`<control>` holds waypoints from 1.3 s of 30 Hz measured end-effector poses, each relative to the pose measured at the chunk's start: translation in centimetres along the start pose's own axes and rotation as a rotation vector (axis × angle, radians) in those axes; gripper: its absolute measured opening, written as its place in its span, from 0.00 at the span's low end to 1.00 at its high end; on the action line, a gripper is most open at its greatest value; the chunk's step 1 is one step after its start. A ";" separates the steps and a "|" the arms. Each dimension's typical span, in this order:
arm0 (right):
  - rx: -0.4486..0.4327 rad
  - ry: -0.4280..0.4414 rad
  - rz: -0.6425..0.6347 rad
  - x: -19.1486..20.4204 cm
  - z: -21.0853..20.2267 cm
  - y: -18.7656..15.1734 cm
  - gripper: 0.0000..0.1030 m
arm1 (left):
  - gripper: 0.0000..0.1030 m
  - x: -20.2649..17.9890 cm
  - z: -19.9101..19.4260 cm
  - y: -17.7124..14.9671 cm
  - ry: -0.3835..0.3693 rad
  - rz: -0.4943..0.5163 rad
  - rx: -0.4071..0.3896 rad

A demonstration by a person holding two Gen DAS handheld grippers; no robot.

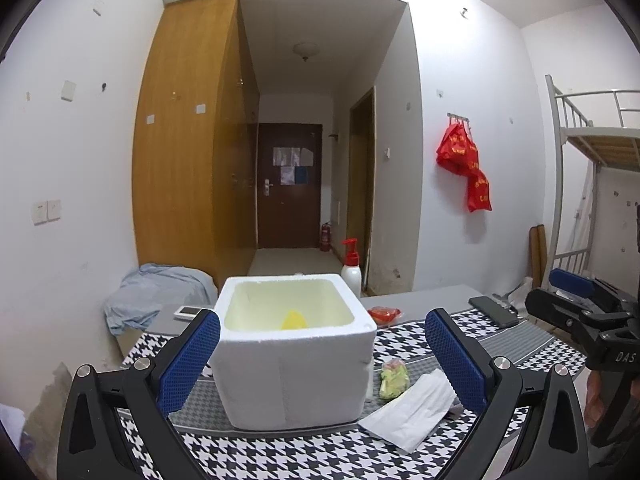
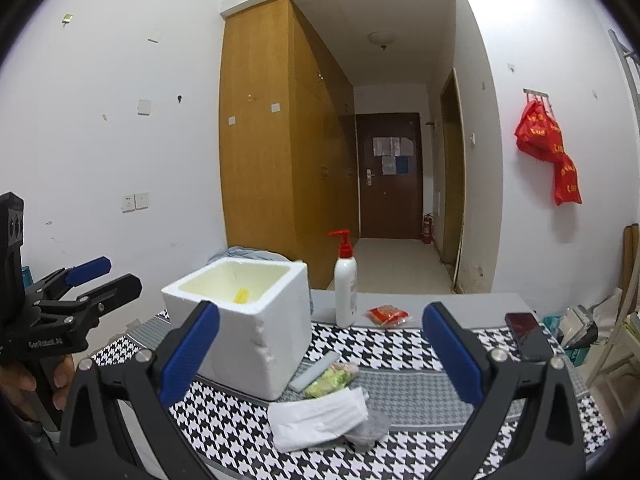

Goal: Organize soft objects
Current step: 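Move both tools away from the box back toward the remaining items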

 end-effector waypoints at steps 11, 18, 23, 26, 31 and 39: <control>0.053 -0.020 0.013 -0.3 0.4 -4.1 1.00 | 0.99 -1.4 0.2 -4.1 -0.019 0.020 -0.013; 0.092 -0.016 0.024 -0.2 0.5 -6.0 1.00 | 0.99 -1.8 1.2 -5.9 -0.049 0.027 0.038; 0.127 -0.021 0.041 -0.9 0.8 -6.8 1.00 | 0.99 -2.6 1.8 -6.9 -0.091 0.050 0.072; 0.138 -0.022 0.042 -1.3 0.8 -7.4 1.00 | 0.99 -2.9 2.3 -7.6 -0.131 0.043 0.115; 0.165 -0.017 0.044 -1.8 1.0 -8.1 1.00 | 0.99 -4.0 3.3 -8.8 -0.154 0.077 0.162; 0.226 -0.018 0.067 -3.0 2.3 -9.6 1.00 | 0.99 -5.7 5.5 -10.3 -0.207 0.123 0.257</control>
Point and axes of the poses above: each gripper's, at about its wrist camera, not at the fingertips, and z roughly the way its jaws point, x to its left, y to its top, the point moved 3 cm from there along z, roughly the way its jaws point, and after that the axes turned 6 degrees about -z, right-handed, at the moved point
